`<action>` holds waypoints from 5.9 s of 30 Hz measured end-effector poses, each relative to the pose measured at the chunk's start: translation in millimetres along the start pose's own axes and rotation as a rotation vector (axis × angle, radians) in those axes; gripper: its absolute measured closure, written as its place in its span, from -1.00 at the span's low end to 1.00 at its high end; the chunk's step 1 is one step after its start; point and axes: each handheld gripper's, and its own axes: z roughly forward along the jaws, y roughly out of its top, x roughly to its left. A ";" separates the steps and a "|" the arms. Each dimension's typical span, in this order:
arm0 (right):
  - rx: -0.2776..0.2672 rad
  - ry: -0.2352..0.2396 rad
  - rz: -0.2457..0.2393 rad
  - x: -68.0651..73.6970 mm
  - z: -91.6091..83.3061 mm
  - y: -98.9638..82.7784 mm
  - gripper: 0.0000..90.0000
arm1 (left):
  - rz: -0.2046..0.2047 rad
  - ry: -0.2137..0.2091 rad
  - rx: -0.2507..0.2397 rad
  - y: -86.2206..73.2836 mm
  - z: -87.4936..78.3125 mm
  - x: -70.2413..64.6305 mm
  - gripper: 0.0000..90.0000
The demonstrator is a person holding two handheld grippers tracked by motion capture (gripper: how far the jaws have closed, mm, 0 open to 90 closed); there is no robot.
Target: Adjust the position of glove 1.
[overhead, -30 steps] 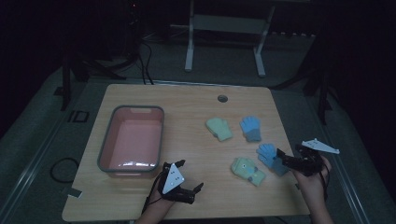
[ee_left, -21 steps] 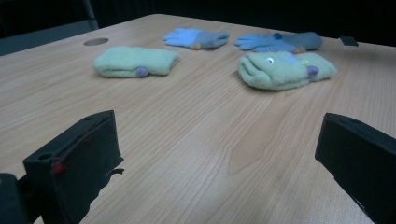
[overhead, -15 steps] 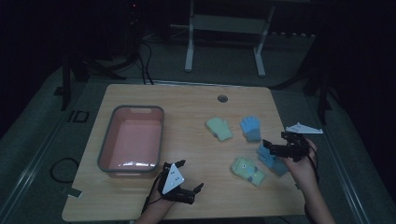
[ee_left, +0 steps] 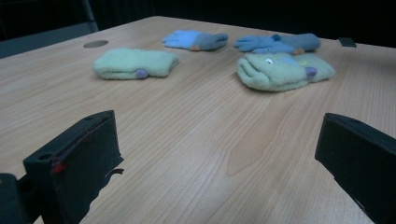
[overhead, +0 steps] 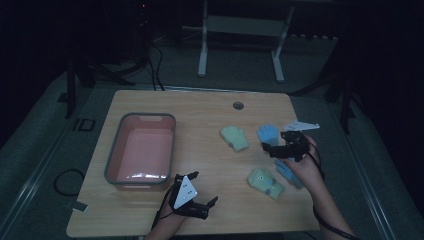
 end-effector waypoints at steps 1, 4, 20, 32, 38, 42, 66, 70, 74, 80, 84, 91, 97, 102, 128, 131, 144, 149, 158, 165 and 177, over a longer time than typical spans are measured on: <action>0.003 0.015 -0.012 1.5 4.5 2.9 -0.72 | -0.001 -0.001 0.000 0.0 0.0 0.1 -1.00; 0.000 0.036 -0.023 3.6 11.0 7.4 -0.68 | -0.002 -0.002 0.000 0.0 0.0 0.2 -1.00; 0.145 0.116 -0.172 21.6 83.3 30.8 0.41 | 0.005 -0.006 -0.004 -0.2 -0.4 0.1 -1.00; 0.170 0.120 -0.199 19.5 132.2 35.6 0.46 | 0.009 -0.013 -0.004 -0.2 -0.7 -0.9 -1.00; 0.180 0.141 -0.220 12.8 152.3 34.2 0.43 | 0.006 -0.018 -0.003 -0.2 -0.7 -0.5 -1.00; 0.233 0.171 -0.244 12.3 165.9 29.5 0.43 | 0.001 -0.022 -0.001 -0.1 -0.6 0.4 -1.00; 0.141 0.051 0.004 46.7 122.4 39.7 0.93 | 0.002 -0.018 0.000 -0.1 -0.5 0.4 -1.00; 0.100 0.012 0.025 67.1 98.7 45.0 0.93 | 0.002 -0.014 -0.002 -0.2 -0.7 0.0 -1.00; 0.077 0.005 0.071 87.8 80.0 42.4 0.93 | -0.007 -0.008 -0.005 -0.4 -1.1 0.5 -1.00; 0.061 0.046 0.082 119.9 59.3 24.6 0.93 | 0.014 -0.018 -0.007 -0.3 -0.7 -0.7 -1.00; 0.067 0.008 0.081 134.7 51.9 9.9 0.93 | 0.022 -0.018 -0.003 -0.2 -0.7 -1.2 -1.00; 0.065 -0.035 0.153 147.2 57.1 -13.4 0.93 | 0.019 -0.015 -0.004 -0.2 -0.5 -1.1 -1.00; 0.074 -0.068 0.194 153.3 75.9 -28.7 0.93 | 0.022 -0.017 -0.007 -0.3 -0.8 -1.4 -1.00; 0.106 -0.074 0.242 149.3 97.7 -43.3 0.90 | 0.020 -0.023 -0.004 -0.2 -0.7 -0.8 -1.00; 0.066 0.057 -0.037 108.7 65.6 -19.1 0.23 | 0.015 -0.025 -0.008 -0.4 -0.8 -0.3 -1.00; 0.069 0.105 -0.064 93.9 57.7 -22.5 0.25 | 0.012 -0.022 -0.009 -0.4 -1.0 -0.1 -1.00; 0.082 0.164 -0.168 40.4 16.4 -38.6 0.31 | 0.012 -0.017 -0.007 -0.3 -0.7 -0.4 -1.00; 0.124 0.185 -0.199 24.7 4.1 -58.0 0.33 | 0.013 -0.014 -0.008 -0.4 -0.8 -0.6 -1.00; 0.171 0.247 -0.243 18.7 -0.5 -91.5 0.31 | 0.012 -0.012 -0.008 -0.3 -0.7 -0.6 -1.00; 0.215 0.269 -0.233 15.2 8.7 -105.9 0.25 | 0.013 -0.009 -0.005 -0.3 -0.7 -0.8 -1.00; 0.157 0.213 -0.193 27.4 5.8 -114.9 0.79 | 0.010 -0.007 -0.003 -0.2 -0.4 -0.6 -1.00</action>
